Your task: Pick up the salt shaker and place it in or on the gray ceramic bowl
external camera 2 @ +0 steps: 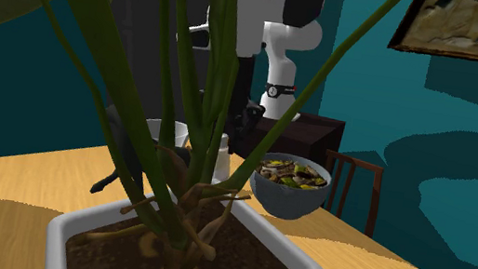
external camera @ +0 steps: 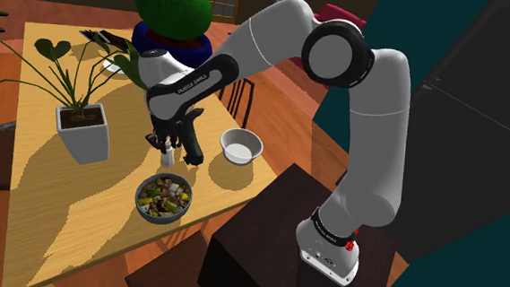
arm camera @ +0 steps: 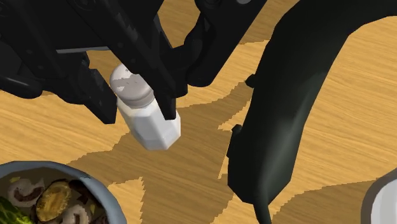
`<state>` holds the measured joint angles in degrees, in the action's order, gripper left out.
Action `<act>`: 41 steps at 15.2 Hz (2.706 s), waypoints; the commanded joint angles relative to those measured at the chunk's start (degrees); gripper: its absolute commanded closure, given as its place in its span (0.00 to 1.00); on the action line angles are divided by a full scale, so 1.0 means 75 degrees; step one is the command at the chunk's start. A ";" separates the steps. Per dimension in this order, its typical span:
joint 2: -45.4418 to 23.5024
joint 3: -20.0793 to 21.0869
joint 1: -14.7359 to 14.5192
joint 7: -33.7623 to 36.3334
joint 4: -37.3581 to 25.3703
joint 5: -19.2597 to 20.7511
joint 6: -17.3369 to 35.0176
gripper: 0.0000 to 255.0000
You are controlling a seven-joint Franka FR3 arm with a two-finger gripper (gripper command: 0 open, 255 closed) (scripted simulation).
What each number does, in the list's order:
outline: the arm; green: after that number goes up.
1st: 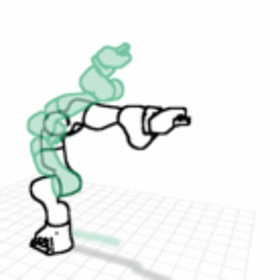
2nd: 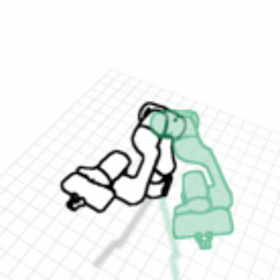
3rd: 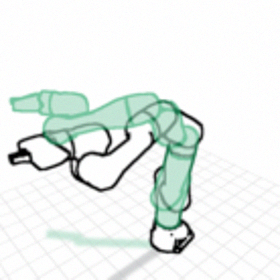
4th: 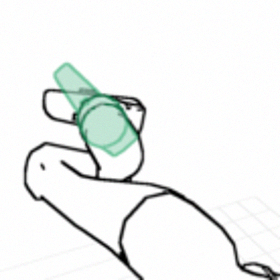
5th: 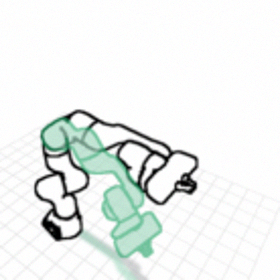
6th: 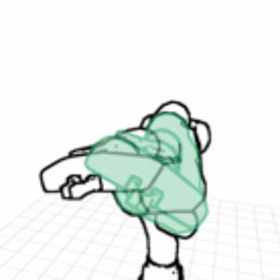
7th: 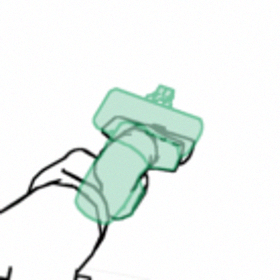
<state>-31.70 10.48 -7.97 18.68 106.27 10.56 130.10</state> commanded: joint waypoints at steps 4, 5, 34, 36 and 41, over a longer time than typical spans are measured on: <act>0.0346 0.0059 0.0040 -0.0072 -0.0036 -0.0095 -0.0378 1.00; 0.0413 0.0070 0.0047 -0.0085 -0.0044 -0.0114 -0.0452 1.00; 0.3389 0.1054 -0.0751 0.1217 0.1924 -0.0995 -0.1444 1.00; 0.3278 0.1049 -0.0758 0.1251 0.2010 -0.0949 -0.1254 1.00; 0.2975 0.1026 -0.0779 0.1346 0.2196 -0.0819 -0.0783 1.00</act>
<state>-8.79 18.23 -13.78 28.62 122.66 4.16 123.55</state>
